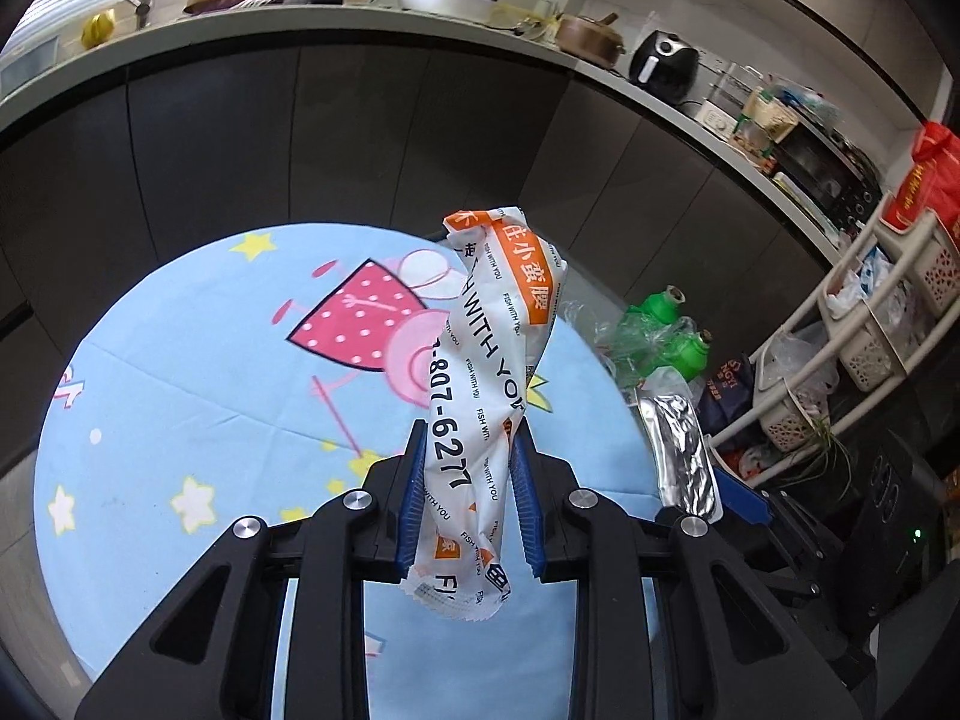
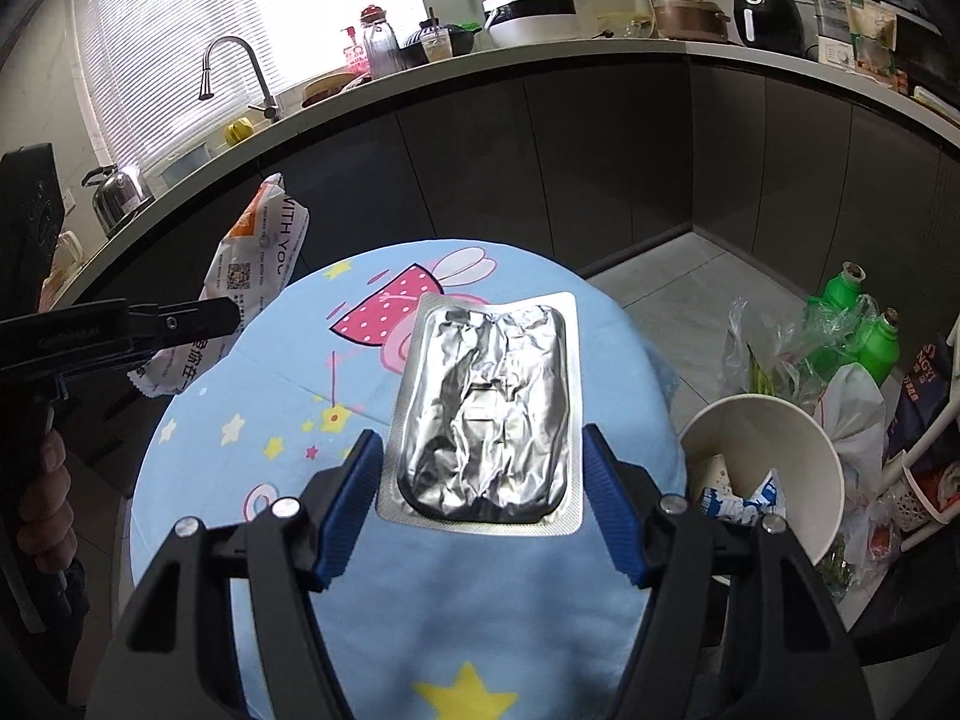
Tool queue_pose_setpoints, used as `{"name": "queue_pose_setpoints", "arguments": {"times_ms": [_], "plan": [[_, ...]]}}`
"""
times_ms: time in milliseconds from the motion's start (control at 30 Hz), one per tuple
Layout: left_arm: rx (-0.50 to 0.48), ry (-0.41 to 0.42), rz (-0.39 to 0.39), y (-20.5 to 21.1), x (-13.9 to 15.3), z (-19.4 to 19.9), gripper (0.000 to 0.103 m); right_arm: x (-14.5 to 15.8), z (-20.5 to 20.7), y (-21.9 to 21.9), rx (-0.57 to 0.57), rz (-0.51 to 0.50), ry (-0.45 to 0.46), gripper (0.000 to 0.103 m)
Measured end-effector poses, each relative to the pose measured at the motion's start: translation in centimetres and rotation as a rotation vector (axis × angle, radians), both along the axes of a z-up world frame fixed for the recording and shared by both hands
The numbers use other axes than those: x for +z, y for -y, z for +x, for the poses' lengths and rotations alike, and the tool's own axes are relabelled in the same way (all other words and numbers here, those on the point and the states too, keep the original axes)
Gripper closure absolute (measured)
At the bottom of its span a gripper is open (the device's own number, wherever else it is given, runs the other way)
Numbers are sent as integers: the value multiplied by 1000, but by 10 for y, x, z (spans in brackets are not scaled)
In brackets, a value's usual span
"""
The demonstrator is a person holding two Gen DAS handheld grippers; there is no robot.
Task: Collect trash
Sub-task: 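Carry the foil tray and white wrapper over the white bucket with both tools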
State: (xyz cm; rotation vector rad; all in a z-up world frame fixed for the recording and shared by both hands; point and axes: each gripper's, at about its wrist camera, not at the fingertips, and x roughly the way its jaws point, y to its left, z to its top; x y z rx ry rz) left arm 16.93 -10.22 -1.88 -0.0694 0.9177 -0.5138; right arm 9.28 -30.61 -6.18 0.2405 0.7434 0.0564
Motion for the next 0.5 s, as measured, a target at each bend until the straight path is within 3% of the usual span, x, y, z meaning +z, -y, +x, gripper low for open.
{"name": "queue_pose_setpoints", "arguments": {"times_ms": [500], "plan": [[-128, 59, 34, 70, 25, -24, 78, 2, -31, 66, -141, 37, 30, 36]]}}
